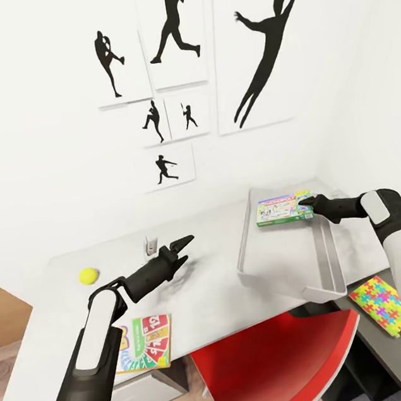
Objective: Put all the toys in the child's room - the three board games (two on the bed and one on the table), the two jigsaw puzzles on the table, and the tennis ball on the table - inside the toy box on the table in the child's room.
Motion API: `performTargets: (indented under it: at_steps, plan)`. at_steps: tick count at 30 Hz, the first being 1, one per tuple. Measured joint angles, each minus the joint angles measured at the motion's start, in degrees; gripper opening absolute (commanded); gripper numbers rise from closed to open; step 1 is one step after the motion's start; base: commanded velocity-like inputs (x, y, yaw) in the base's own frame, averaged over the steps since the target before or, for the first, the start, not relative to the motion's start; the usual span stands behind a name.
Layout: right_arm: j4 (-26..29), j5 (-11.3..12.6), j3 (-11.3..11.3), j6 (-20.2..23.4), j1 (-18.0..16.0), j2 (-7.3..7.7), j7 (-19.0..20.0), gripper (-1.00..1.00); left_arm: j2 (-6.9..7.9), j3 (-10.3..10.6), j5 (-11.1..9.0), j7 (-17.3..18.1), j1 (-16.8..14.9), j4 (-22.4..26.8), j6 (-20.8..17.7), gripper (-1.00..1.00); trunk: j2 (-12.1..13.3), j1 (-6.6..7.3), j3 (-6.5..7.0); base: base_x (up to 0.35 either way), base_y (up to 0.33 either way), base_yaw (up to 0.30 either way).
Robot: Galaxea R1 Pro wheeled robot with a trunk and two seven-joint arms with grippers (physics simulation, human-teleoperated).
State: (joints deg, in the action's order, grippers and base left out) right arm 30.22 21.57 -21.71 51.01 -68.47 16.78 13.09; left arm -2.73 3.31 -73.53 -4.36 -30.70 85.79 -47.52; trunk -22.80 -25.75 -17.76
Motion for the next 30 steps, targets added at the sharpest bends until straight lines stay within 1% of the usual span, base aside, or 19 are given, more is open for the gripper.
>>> performTargets:
  at_steps: [2,3,6,10,12,13,16,17,20,21,25,30]
  plan:
    - [0.0,0.0,0.0,0.0,-0.1,0.01,0.0,-1.00,-0.11,0.0,0.0,-0.1,-1.2,-0.2,0.0,1.00,0.0,0.00,-0.18,0.000,0.000,0.000]
    - [0.0,0.0,0.0,0.0,-0.1,0.01,0.0,-1.00,-0.12,0.0,0.0,-0.1,-1.2,-0.2,0.0,1.00,0.0,0.00,-0.28,0.000,0.000,0.000]
    - [0.0,0.0,0.0,0.0,-0.2,0.02,0.0,-1.00,-0.21,0.0,0.1,-0.4,-3.2,-0.6,-0.1,1.00,0.0,0.00,-0.55,0.000,0.000,0.000]
    - [0.0,0.0,0.0,0.0,-0.3,0.04,0.0,-1.00,-0.34,0.0,0.0,-1.7,-4.7,-0.8,-0.3,1.00,0.0,0.00,-0.92,0.000,0.000,0.000]
    - [0.1,0.0,0.0,0.0,-0.4,0.07,0.1,-1.00,-0.39,0.0,-0.6,-3.0,-5.6,-0.9,-0.6,1.00,0.0,0.00,-1.11,0.000,0.000,0.000]
    - [0.1,0.0,0.0,0.0,-0.4,0.07,0.1,-1.00,-0.40,0.0,-0.6,-3.0,-5.6,-0.9,-0.6,1.00,0.0,0.00,-1.20,0.000,0.000,0.000]
    - [0.1,0.0,0.0,0.0,-0.5,0.09,0.1,-1.00,-0.40,0.1,-2.6,-4.8,-6.5,-1.0,-0.7,1.00,0.0,0.00,-1.48,0.000,0.000,0.000]
    - [0.1,0.0,0.0,0.0,-0.5,0.09,0.1,-1.00,-0.40,0.1,-2.6,-4.8,-6.5,-1.0,-0.7,1.00,0.0,0.00,-1.57,0.000,0.000,0.000]
    - [0.5,0.0,0.0,0.0,-0.6,0.14,0.1,-1.00,-0.38,0.1,-4.6,-6.2,-7.0,-1.0,-0.8,1.00,0.0,0.00,-1.85,0.000,0.000,0.000]
    - [0.6,0.0,0.0,0.0,-0.6,0.14,0.0,-1.00,-0.38,0.1,-4.6,-6.2,-7.0,-1.0,-0.8,1.00,0.0,0.00,-1.94,0.000,0.000,0.000]
    - [1.2,0.0,0.0,0.2,-0.7,0.18,0.0,-1.00,-0.39,0.1,-6.0,-7.3,-7.3,-1.0,-0.9,1.00,0.0,0.00,-2.31,0.000,0.000,0.000]
    - [1.5,0.0,0.0,0.2,-0.7,0.19,0.0,-1.00,-0.43,0.1,-6.5,-7.7,-7.5,-1.0,-0.9,1.00,0.0,0.00,-2.78,0.000,0.000,0.000]
